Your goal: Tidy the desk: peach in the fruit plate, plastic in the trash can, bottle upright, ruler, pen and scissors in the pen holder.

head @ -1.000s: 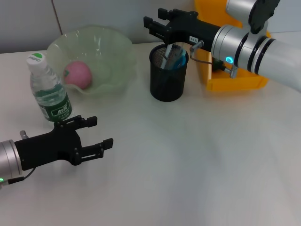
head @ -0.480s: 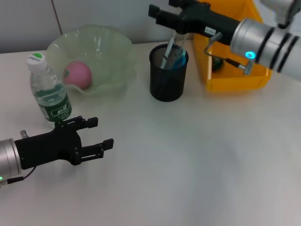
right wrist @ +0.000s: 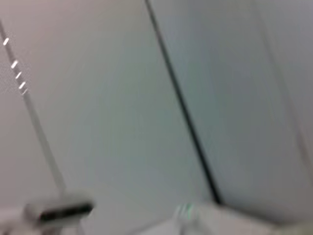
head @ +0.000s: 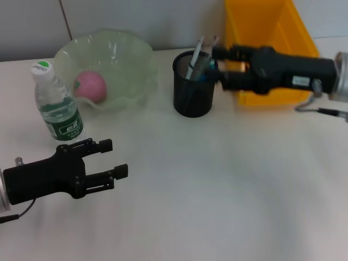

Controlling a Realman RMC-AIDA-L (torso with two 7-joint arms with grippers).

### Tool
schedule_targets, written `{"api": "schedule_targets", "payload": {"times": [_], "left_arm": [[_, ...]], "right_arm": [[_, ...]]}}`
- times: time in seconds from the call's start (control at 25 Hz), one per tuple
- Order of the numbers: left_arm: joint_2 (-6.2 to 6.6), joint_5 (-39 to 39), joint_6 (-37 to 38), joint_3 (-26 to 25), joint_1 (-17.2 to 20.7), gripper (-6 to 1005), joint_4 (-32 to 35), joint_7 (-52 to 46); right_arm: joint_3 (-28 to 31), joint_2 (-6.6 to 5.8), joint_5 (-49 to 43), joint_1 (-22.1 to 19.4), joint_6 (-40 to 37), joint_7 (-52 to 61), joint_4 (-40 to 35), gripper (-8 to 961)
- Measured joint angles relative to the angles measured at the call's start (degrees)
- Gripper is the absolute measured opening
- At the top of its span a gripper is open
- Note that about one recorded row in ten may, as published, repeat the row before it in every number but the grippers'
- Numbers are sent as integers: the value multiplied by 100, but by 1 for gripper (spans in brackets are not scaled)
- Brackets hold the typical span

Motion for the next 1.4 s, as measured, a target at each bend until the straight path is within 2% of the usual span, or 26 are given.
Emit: {"api": "schedule_targets", "payload": {"times": [0.04,0.08,0.2,0.32,0.52,0.6,0.84,1.08,1.4], "left_arm": [[0,0,0,0,0,797,0,0],[56,-1,274,78,66,797,1,-76],[56,3,339,273,83,797,0,-138],[76,5,411,463,83,797,0,-247],[80,11,450,587,2,797,5,-421],[82,11,487,628,-4,797,9,-464],[85,12,643,713,-4,797,44,-477],[61,11,875,937,-12,797,354,-476],[42,9,926,997,-20,797,476,-453]], "right_arm": [[14,-67,-170,-3,-144,93,5,792],[18,-145,-386,-6,-332,195,7,791],[20,-284,-1024,-9,-761,409,-7,790],[22,-321,-1662,-17,-945,446,-19,790],[25,-188,-2378,-59,-863,200,-6,790],[27,-135,-2405,-111,-862,31,-26,790],[77,-83,-2397,-219,-862,-284,-28,790],[302,40,-2388,-303,-911,-583,-29,790],[319,67,-2397,-322,-910,-638,-16,790]]}}
